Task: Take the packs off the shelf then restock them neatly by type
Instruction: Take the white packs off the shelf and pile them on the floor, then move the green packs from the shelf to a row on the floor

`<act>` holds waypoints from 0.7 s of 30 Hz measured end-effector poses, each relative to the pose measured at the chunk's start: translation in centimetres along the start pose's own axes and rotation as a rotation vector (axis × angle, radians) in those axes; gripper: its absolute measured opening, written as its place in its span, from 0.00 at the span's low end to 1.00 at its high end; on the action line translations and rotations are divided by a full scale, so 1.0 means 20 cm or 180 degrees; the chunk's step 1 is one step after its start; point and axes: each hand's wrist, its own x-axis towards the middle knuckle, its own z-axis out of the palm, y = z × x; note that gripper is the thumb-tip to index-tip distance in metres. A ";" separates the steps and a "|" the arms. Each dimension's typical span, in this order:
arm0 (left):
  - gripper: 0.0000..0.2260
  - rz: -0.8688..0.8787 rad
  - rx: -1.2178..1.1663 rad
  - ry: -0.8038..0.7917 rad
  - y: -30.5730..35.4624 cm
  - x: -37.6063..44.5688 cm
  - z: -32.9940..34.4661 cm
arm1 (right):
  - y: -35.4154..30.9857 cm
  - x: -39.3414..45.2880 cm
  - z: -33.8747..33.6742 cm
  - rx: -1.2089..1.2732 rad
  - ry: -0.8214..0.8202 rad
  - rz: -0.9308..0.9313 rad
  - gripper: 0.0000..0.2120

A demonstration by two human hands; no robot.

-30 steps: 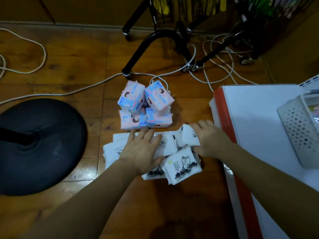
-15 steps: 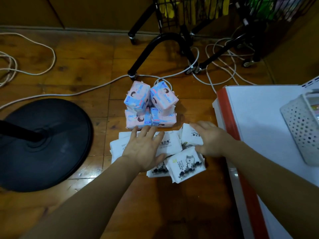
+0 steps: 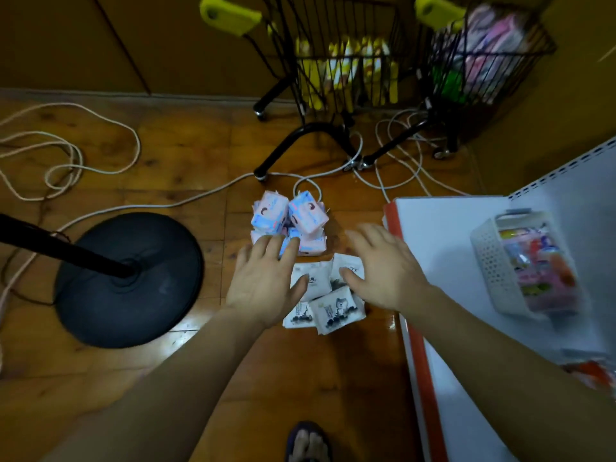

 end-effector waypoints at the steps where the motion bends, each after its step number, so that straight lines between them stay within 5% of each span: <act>1: 0.29 -0.0015 -0.0004 0.0087 0.01 -0.02 -0.11 | -0.05 -0.03 -0.10 0.0015 0.0068 0.0004 0.34; 21: 0.29 0.0175 -0.0138 0.1466 0.42 -0.59 -2.61 | -0.72 -1.01 -2.38 0.0063 0.1473 0.0196 0.36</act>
